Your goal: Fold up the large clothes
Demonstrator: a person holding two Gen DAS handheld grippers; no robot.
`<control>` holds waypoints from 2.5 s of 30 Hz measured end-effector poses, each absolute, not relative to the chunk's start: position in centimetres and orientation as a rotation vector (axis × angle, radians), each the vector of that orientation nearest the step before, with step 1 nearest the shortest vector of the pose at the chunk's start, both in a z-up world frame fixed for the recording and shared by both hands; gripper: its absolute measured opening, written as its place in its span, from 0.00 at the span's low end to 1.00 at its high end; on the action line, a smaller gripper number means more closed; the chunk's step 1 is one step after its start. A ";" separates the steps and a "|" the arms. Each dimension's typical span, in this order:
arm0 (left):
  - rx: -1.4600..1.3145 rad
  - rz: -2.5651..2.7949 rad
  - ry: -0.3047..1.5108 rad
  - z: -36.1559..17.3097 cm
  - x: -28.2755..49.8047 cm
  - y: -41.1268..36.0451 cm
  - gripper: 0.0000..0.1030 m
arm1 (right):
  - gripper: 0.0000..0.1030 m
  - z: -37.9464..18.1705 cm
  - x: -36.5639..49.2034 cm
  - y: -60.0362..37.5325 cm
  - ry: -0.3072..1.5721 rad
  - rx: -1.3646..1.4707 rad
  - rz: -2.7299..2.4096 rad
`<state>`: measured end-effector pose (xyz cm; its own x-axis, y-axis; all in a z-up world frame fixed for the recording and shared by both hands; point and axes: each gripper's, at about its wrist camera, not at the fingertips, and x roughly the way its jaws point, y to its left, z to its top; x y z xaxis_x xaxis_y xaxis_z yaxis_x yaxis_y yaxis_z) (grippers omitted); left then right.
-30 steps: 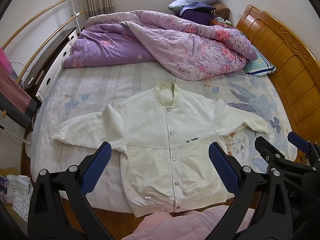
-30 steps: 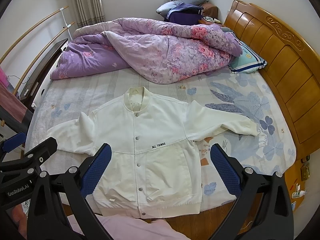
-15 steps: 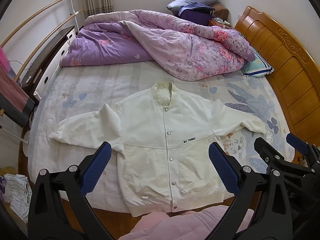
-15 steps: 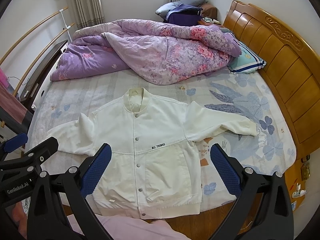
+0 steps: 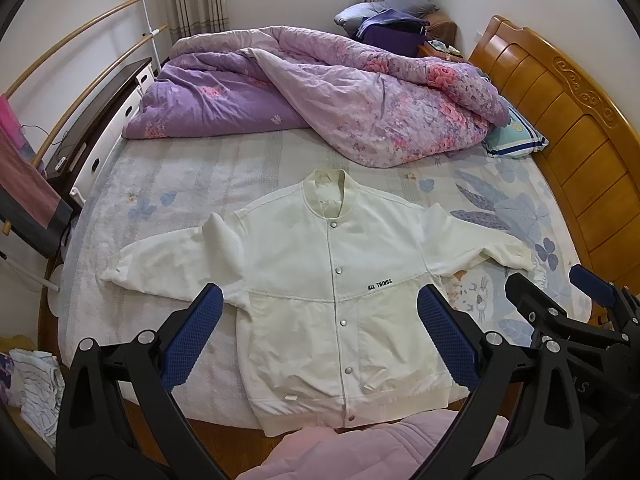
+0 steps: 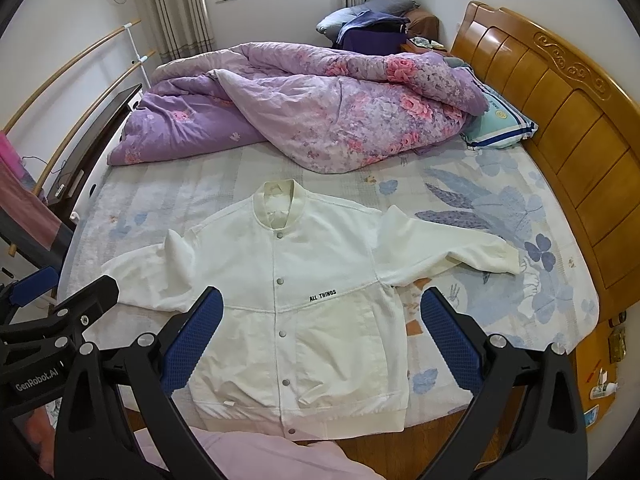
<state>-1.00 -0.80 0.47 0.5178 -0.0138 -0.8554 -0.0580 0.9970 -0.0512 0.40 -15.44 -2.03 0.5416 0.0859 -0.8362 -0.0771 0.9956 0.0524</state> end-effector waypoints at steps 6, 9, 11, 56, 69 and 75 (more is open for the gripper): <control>-0.075 0.042 1.013 0.7 -0.8 -0.8 0.95 | 0.93 -1.6 0.6 -15.3 0.981 -0.003 0.105; -0.078 0.047 1.013 0.9 -0.5 -0.9 0.95 | 0.93 -1.6 0.9 -15.2 0.984 -0.012 0.109; -0.076 0.043 1.014 0.9 -0.7 -0.8 0.95 | 0.93 -1.6 1.1 -15.2 0.985 -0.013 0.113; -0.593 0.499 1.192 -9.3 -8.3 18.8 0.95 | 0.93 -9.6 2.9 -0.8 1.204 -0.189 0.665; -0.654 0.552 1.241 -20.0 -3.4 39.3 0.95 | 0.92 -16.3 6.1 12.7 1.299 -0.263 0.526; -0.661 0.626 1.265 -29.3 0.2 48.2 0.94 | 0.92 -21.7 8.5 17.6 1.380 -0.295 0.440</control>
<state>0.23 48.15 -29.33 0.1901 0.0616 -0.9798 -0.7416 0.6630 -0.1022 8.48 17.59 -21.66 0.1289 0.1275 -0.9834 -0.4654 0.8835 0.0535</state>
